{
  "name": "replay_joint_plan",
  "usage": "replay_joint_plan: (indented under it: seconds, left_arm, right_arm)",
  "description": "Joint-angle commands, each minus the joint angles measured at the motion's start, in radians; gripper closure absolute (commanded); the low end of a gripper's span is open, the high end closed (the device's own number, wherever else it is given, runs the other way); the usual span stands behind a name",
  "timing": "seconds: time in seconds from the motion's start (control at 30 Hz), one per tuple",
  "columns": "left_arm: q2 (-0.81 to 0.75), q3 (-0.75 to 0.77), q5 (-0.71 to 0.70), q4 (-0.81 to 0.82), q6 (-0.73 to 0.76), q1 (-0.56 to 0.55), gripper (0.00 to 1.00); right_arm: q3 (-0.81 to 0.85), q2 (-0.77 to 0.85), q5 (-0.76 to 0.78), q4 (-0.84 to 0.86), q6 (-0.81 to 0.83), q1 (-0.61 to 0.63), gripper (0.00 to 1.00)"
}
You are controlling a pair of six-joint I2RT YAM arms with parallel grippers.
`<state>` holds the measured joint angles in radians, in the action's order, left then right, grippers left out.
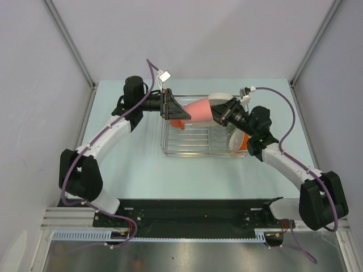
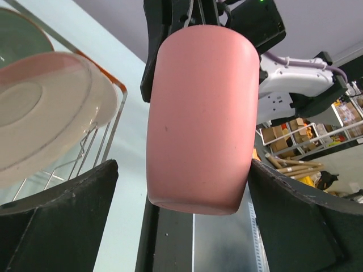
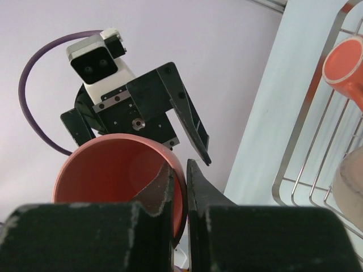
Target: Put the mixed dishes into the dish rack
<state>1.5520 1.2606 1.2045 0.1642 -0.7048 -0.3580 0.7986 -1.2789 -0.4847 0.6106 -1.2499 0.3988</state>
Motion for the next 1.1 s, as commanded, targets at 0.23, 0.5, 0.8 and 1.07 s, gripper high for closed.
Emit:
replay_joint_plan:
  seconds: [0.23,0.5,0.8,1.07]
  left_arm:
    - [-0.032,0.051,-0.051,-0.086,0.11,-0.022,0.01]
    - [-0.038,0.056,-0.028,-0.084,0.122,-0.021,0.39]
    - [-0.052,0.185,-0.081,-0.432,0.378,0.047,0.99]
    - [0.025,0.427,-0.46,-1.02,0.793,0.044,1.0]
  right_arm:
    - [0.011,-0.066,0.009,0.182,-0.045,0.052,1.0]
    - [0.011,-0.146,0.021,0.27,-0.056,0.091,1.0]
    - [0.011,0.055,0.055,-0.118,0.21,-0.017,0.37]
    - [0.01,0.3,0.242,-0.561,0.477,-0.106,0.2]
